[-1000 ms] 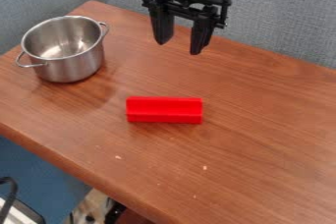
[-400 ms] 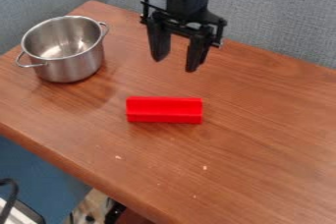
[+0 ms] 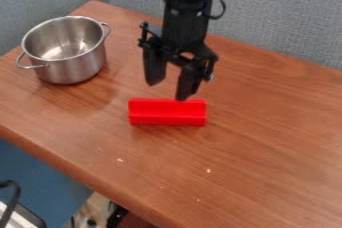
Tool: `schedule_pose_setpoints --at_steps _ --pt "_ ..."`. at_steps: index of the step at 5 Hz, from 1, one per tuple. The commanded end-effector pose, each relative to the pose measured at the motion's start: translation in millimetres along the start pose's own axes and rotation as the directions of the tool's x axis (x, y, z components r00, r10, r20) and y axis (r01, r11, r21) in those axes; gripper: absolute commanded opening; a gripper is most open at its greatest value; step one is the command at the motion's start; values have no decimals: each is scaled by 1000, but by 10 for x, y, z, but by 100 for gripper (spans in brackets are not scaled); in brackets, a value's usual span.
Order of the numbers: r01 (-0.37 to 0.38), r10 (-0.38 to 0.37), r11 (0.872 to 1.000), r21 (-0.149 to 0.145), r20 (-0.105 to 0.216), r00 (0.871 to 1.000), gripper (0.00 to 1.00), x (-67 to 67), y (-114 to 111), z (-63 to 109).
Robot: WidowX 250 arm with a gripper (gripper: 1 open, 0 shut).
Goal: Put the red object in the metal pot
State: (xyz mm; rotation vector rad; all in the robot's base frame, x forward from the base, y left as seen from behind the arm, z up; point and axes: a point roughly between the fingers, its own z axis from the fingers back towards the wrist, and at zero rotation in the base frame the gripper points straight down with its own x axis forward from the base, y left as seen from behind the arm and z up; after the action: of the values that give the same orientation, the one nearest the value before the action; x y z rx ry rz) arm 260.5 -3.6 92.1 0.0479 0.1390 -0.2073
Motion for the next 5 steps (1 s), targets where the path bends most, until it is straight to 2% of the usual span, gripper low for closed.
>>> schedule_pose_setpoints --at_steps 1,3,4,5 --pt "84 -85 995 54 29 996 100 -10 26 -3" --pt "201 -205 976 79 42 978 100 49 38 -185" --pt "219 -224 972 84 56 973 100 73 35 -239" --pt "225 -230 971 85 56 971 100 79 30 -262"
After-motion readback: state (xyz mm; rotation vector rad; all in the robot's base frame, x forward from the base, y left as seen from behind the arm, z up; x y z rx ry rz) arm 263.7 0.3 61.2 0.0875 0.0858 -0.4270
